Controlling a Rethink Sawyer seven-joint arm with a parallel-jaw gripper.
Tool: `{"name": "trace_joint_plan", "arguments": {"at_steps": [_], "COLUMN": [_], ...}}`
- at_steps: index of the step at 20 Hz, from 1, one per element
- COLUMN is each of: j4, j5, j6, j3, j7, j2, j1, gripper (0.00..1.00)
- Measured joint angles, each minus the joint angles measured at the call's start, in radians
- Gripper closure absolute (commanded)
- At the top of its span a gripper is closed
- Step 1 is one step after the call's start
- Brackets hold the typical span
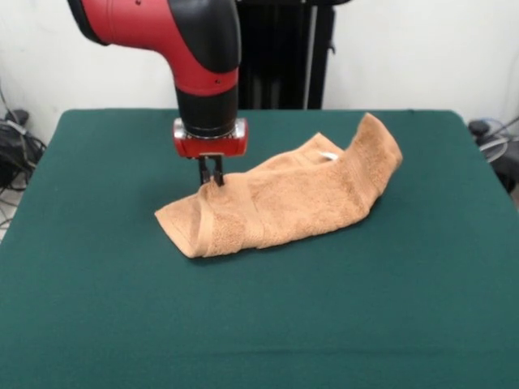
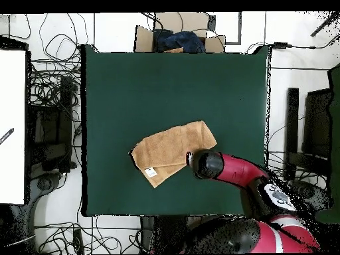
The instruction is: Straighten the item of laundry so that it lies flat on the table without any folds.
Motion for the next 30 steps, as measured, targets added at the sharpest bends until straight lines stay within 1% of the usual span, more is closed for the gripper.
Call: {"name": "trace_joint_plan", "arguments": {"at_steps": [16, 30], "j4": [0.025, 0.068], "j5": [0.0, 0.018], "j6": [0.0, 0.0], "j3": [0.0, 0.0], "j7": [0.0, 0.0], "j2": [-0.062, -0.151], "j1": [-0.001, 0.0], "gripper": [1.0, 1.0]}}
